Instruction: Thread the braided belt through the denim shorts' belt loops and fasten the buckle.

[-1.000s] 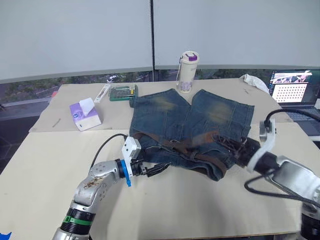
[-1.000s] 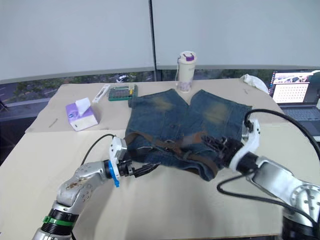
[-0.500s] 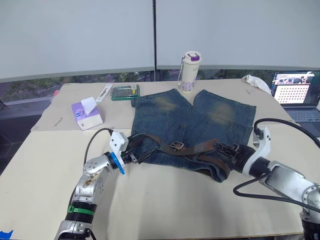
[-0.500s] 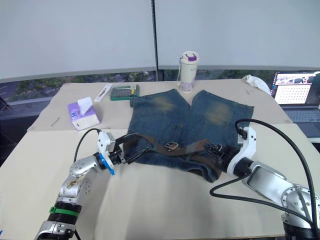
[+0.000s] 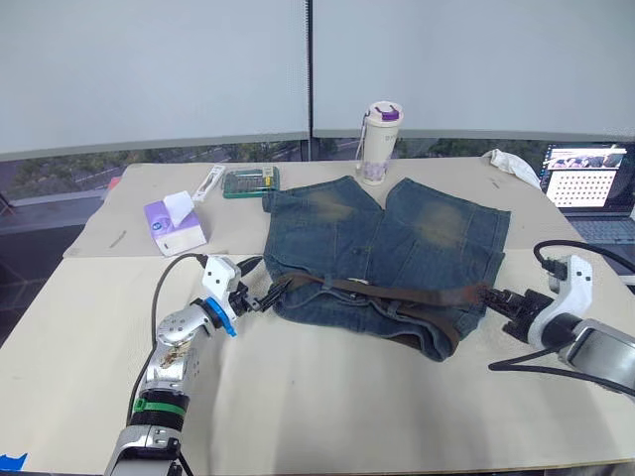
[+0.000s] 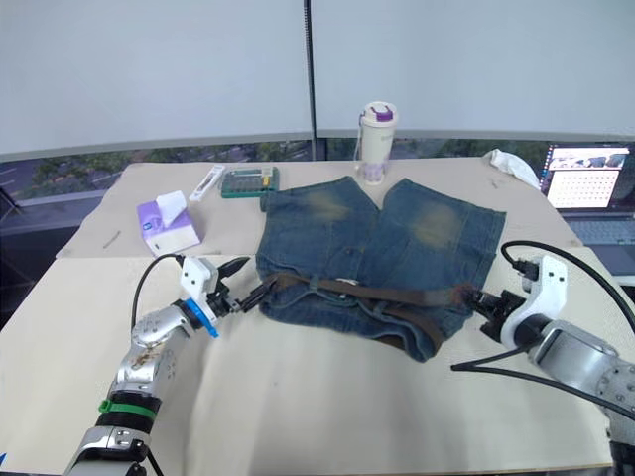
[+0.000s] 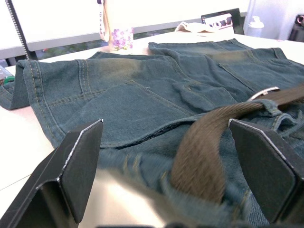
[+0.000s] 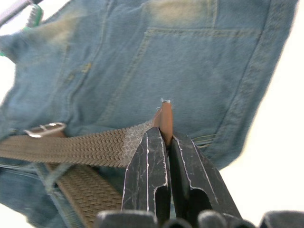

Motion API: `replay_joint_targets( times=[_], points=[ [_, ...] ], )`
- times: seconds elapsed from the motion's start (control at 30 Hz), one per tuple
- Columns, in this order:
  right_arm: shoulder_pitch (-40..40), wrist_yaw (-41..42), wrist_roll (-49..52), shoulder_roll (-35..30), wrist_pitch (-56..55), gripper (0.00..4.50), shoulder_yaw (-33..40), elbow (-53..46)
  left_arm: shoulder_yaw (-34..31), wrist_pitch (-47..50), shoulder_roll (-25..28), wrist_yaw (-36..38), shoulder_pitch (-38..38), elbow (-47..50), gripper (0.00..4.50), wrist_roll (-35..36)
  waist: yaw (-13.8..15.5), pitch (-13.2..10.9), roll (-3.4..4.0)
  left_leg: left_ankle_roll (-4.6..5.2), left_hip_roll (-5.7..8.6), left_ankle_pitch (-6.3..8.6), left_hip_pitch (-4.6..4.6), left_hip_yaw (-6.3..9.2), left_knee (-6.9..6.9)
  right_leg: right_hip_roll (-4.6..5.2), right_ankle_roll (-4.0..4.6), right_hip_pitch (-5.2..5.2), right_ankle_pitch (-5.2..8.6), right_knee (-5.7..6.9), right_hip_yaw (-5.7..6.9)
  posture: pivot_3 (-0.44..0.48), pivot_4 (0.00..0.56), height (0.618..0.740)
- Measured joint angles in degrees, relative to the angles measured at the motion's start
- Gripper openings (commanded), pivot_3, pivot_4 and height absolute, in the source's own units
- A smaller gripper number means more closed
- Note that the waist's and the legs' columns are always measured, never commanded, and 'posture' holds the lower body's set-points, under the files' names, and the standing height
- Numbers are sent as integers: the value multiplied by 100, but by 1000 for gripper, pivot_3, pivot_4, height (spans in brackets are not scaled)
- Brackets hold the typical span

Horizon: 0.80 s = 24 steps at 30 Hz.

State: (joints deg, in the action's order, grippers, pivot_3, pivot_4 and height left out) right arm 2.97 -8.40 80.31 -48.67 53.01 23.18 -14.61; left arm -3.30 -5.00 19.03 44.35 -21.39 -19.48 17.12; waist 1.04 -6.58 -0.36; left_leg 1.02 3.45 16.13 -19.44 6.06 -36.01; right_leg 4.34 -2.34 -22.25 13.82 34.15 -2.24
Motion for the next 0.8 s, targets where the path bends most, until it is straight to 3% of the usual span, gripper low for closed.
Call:
replay_joint_targets(
  times=[0.3, 0.53, 0.7, 0.8],
  points=[
    [313, 244, -499, 299, 4, 0, -299, -378, 313, 395, 114, 673, -270, -134, 4467, 70, -15, 1, 1, 0, 5, 0, 2, 0, -1, -1, 0, 1, 0, 1, 5, 0, 150, 740],
    [351, 446, -787, 320, 4, 0, -398, -392, 353, 407, 114, 795, -534, -424, 4467, 2, -34, 0, 1, 0, 5, 0, 3, -1, 0, -1, 0, 0, 0, 1, 2, 0, 150, 740],
    [538, 781, -1181, 339, 4, 0, -472, -399, 784, 109, 71, 1381, -1691, -1930, 4467, -479, -34, 1, 0, 0, 13, -1, 6, -4, -2, -2, 0, 1, -1, 5, 6, 0, 150, 740],
    [556, 853, -1279, 430, 4, 0, -470, -399, 845, -138, 64, 1570, -2014, -2611, 3725, -678, -31, 0, 0, 0, 13, -1, 6, -4, -3, -2, 0, 1, -1, 7, 7, 0, 150, 740]
  ],
)
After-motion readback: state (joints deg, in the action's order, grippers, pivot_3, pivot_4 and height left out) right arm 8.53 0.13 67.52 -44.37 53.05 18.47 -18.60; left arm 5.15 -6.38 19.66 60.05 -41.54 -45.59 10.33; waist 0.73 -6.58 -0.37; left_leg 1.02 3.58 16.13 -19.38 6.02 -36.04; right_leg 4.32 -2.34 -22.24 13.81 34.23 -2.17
